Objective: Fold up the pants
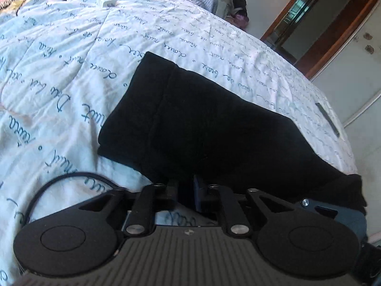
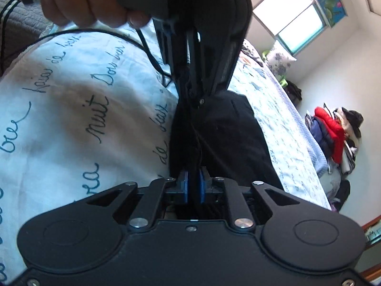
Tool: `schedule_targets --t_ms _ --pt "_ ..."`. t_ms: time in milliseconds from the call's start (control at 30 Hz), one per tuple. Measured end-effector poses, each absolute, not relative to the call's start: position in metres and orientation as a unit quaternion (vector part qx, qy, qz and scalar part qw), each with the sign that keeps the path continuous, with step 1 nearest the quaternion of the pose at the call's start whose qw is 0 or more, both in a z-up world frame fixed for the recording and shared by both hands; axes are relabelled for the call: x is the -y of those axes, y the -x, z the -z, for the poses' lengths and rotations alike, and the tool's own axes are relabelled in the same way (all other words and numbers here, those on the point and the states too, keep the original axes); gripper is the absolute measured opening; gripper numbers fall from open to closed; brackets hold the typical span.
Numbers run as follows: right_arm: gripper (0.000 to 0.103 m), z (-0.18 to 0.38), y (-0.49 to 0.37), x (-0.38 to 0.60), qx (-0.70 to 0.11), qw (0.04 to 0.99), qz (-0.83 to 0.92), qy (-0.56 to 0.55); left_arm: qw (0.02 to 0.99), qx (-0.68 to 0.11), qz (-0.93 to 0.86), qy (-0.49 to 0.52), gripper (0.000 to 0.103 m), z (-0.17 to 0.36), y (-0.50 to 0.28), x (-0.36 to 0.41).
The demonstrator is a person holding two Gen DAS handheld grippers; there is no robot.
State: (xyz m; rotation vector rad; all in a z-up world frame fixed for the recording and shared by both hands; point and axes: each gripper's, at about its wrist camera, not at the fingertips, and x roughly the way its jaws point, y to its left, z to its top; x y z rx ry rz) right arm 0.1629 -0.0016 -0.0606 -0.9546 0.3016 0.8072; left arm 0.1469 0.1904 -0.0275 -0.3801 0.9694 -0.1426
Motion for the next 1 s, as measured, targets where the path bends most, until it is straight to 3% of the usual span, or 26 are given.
schedule_targets --t_ms 33,100,200,400,500,567,600,767,867,1000 --pt "0.014 0.056 -0.157 0.007 -0.145 0.804 -0.377 0.436 0.867 -0.462 0.065 0.177 0.031 0.024 -0.145 -0.190" --pt "0.014 0.047 -0.143 0.023 -0.168 0.821 -0.378 0.394 0.880 -0.450 0.048 0.148 0.051 0.014 -0.136 -0.183" --pt "0.014 0.040 -0.118 0.059 -0.218 0.847 -0.350 0.337 0.902 -0.420 0.037 0.092 0.066 -0.001 -0.124 -0.165" --pt "0.014 0.040 -0.057 0.139 -0.293 0.891 -0.235 0.254 0.916 -0.389 0.100 0.007 0.076 -0.012 -0.113 -0.102" --pt "0.019 0.035 -0.053 0.162 -0.281 0.922 -0.171 0.207 0.905 -0.384 0.170 -0.069 0.078 -0.005 -0.109 -0.054" --pt "0.037 0.032 -0.064 0.169 -0.263 0.942 -0.128 0.163 0.894 -0.370 0.216 -0.130 0.079 0.002 -0.103 -0.022" --pt "0.040 0.031 -0.070 0.172 -0.256 0.949 -0.116 0.142 0.889 -0.355 0.236 -0.164 0.079 0.006 -0.097 -0.005" --pt "0.041 0.043 -0.096 0.192 -0.254 0.956 -0.107 0.102 0.862 -0.282 0.298 -0.298 0.080 0.025 -0.087 0.039" --pt "0.041 0.048 -0.100 0.189 -0.245 0.953 -0.097 0.149 0.838 -0.286 0.324 -0.332 0.076 0.035 -0.096 0.047" --pt "0.045 0.054 -0.102 0.178 -0.217 0.924 -0.090 0.302 0.826 -0.318 0.344 -0.315 0.068 0.041 -0.118 0.044"
